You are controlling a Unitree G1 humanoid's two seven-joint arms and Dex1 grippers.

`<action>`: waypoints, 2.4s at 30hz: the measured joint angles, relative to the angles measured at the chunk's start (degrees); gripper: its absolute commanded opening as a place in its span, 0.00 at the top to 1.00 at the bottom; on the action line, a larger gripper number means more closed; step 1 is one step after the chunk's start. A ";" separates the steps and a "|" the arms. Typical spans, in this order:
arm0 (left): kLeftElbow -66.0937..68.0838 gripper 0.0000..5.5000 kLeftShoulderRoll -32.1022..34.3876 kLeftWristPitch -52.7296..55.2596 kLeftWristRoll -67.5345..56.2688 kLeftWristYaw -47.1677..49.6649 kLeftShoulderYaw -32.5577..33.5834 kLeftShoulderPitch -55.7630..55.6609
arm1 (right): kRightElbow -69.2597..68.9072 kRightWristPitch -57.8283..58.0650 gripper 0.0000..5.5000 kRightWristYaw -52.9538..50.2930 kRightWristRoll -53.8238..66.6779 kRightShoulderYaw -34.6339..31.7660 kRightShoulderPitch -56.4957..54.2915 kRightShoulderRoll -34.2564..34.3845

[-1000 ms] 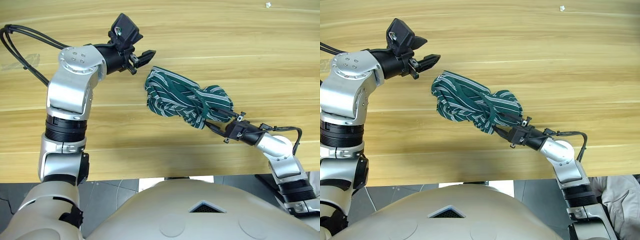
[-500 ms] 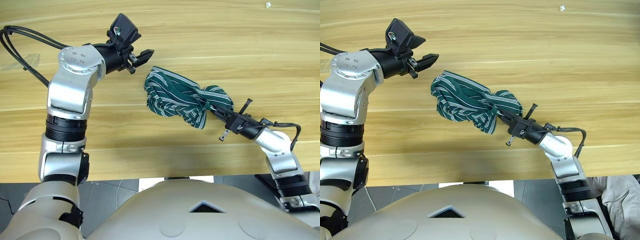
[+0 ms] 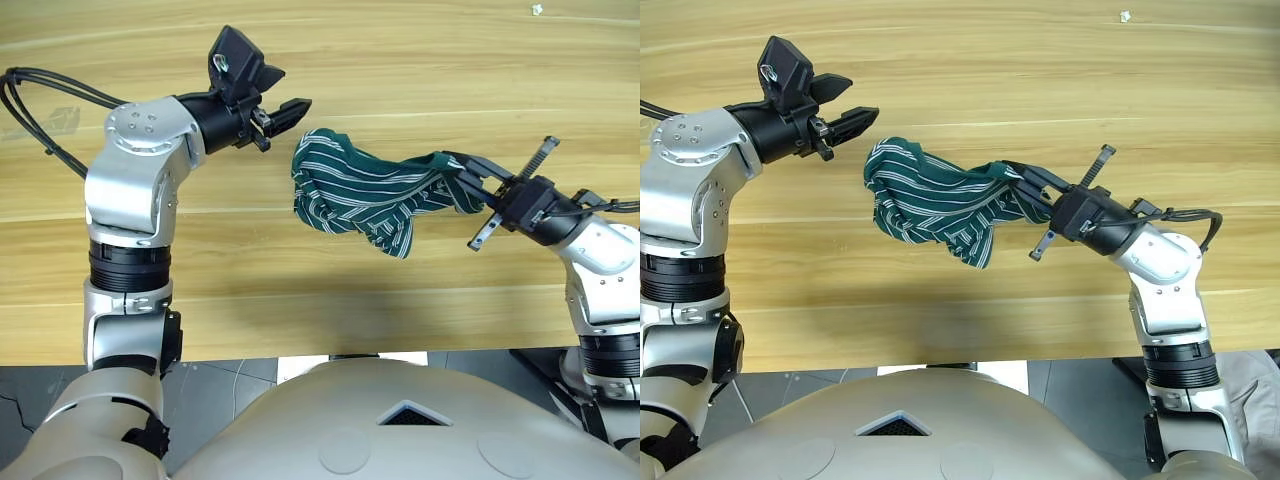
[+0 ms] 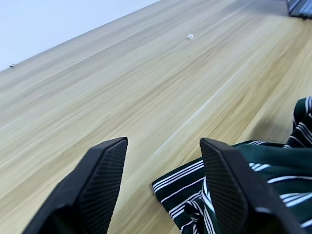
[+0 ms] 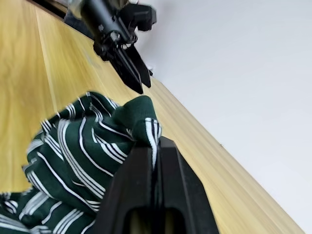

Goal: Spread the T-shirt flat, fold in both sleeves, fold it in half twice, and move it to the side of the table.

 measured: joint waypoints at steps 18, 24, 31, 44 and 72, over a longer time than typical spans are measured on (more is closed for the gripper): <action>8.57 0.50 2.45 -1.81 -6.01 -16.06 -3.72 -4.84 | -1.72 0.48 0.99 4.51 0.34 -0.29 0.21 -1.61; 11.36 0.50 0.54 -2.82 -4.27 -15.22 -5.47 -5.82 | -1.72 -0.14 0.99 4.52 -0.16 0.04 0.55 -1.58; 11.98 0.50 0.84 -2.61 -1.87 -15.63 -8.76 -5.68 | -1.72 -1.50 0.99 4.39 -1.10 0.10 0.74 -1.11; 15.19 0.63 0.85 -2.68 2.27 -15.18 -10.57 -5.54 | -1.70 -3.22 1.00 3.25 -3.54 0.12 1.36 -0.07; -2.87 1.00 6.15 -3.62 -5.62 -14.78 5.47 -3.44 | 21.41 -3.07 1.00 4.76 -2.68 -1.79 -17.29 0.83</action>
